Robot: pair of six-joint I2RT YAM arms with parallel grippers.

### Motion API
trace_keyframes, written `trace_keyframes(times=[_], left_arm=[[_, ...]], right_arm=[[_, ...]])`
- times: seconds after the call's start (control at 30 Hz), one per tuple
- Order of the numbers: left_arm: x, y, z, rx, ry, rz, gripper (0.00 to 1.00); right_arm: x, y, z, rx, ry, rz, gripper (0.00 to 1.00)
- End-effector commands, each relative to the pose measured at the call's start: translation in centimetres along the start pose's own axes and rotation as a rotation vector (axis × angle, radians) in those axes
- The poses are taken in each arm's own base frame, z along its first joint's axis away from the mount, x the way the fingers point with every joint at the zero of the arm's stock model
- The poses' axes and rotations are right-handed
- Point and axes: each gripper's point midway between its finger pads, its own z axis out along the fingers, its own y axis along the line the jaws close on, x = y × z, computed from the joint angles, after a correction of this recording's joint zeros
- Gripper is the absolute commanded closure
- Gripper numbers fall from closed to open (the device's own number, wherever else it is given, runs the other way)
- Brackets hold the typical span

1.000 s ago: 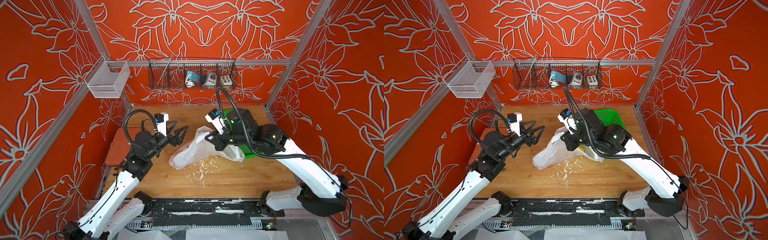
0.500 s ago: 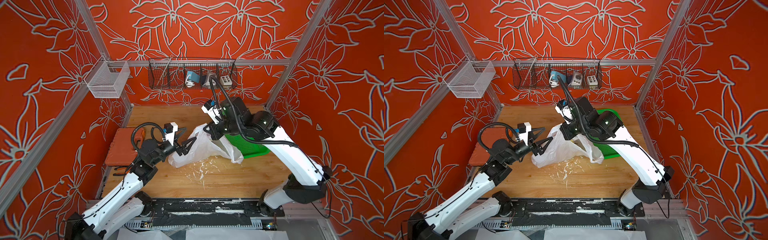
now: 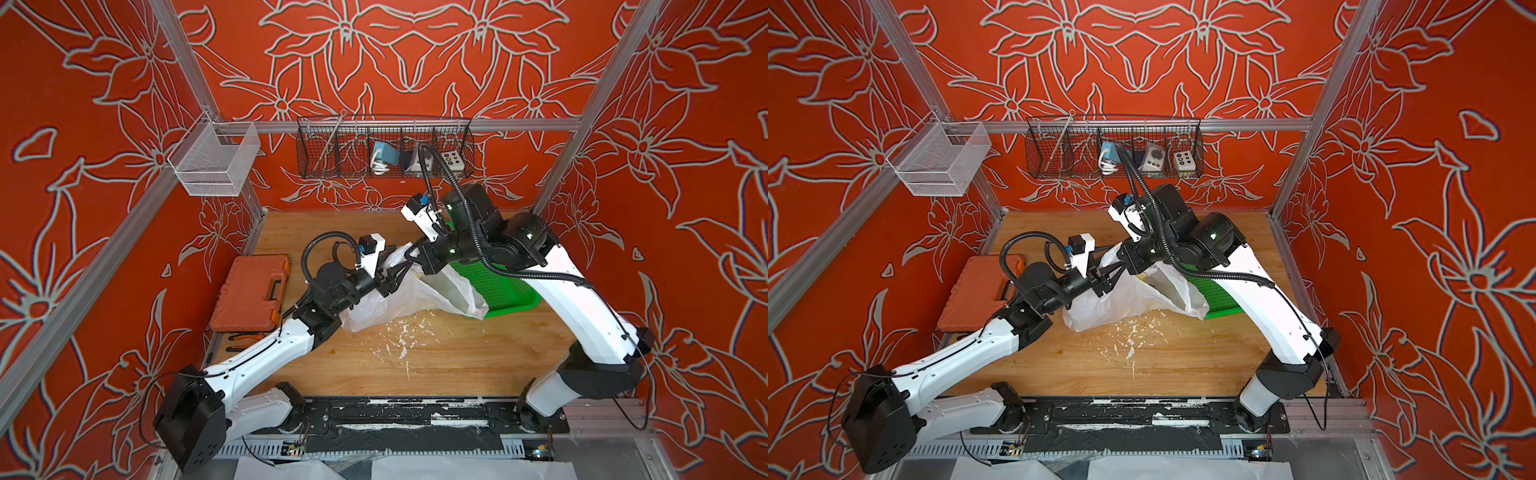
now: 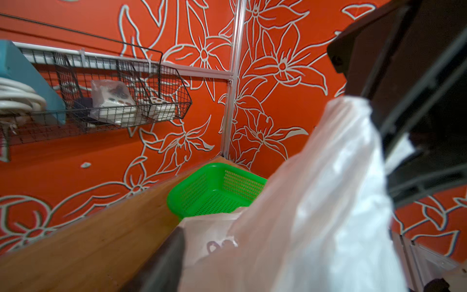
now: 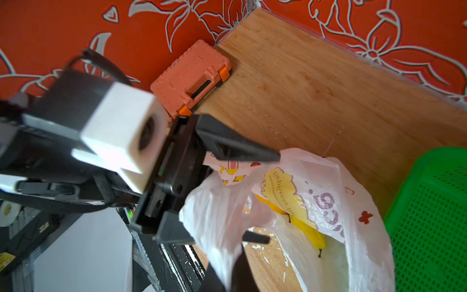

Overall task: Place the pears into plastic bags & tie knots
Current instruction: Adjust the plastic bag at the center of the board.

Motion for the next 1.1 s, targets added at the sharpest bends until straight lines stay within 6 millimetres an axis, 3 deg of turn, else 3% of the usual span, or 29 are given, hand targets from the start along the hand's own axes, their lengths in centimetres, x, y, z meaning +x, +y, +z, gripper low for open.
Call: trace_keyframes(times=[0.0,0.03,0.07,0.2,0.3,0.43,0.67,0.8,0.87,0.93,1.0,1.07], left_arm=[[-3.1,-0.1,0.2,-0.017,-0.121,0.023,0.86],[-3.3,-0.2,0.1,-0.014,-0.135,0.018,0.97],[-3.5,-0.3,0.1,-0.008,-0.143,0.012,1.0],[-3.3,-1.7,0.4,0.082,-0.102,0.016,1.0],[-3.0,-3.1,0.4,0.182,-0.074,-0.005,1.0],[-3.1,-4.3,0.1,0.283,-0.058,-0.045,1.0],[-3.2,-6.4,-0.4,0.46,-0.008,-0.115,1.0],[-2.7,-7.1,-0.6,0.523,0.025,-0.138,1.0],[-2.3,-7.1,-0.6,0.537,0.046,-0.147,1.0],[-1.9,-6.9,-0.8,0.54,0.055,-0.155,1.0],[-1.5,-6.4,-1.0,0.539,0.062,-0.174,1.0],[-1.3,-5.5,-1.2,0.519,0.064,-0.19,1.0]], right_arm=[[-2.5,1.6,-3.0,-0.123,-0.127,0.027,0.77],[-2.6,1.5,-3.4,-0.131,-0.146,0.036,0.61],[-2.6,1.2,-4.1,-0.121,-0.175,0.044,0.48],[-1.9,-0.5,-6.9,-0.023,-0.344,-0.007,0.29],[-1.1,-0.6,-7.1,-0.012,-0.438,-0.119,0.17],[-1.2,0.6,-6.5,-0.08,-0.532,-0.262,0.12],[-3.0,1.9,-5.1,-0.168,-0.619,-0.38,0.12],[-4.3,1.8,-3.8,-0.189,-0.627,-0.389,0.18],[-4.9,2.1,-3.6,-0.218,-0.632,-0.394,0.27],[-5.3,2.5,-3.7,-0.244,-0.632,-0.393,0.55],[-5.5,2.7,-3.7,-0.273,-0.626,-0.378,1.0],[-6.1,2.3,-4.2,-0.269,-0.642,-0.33,1.0]])
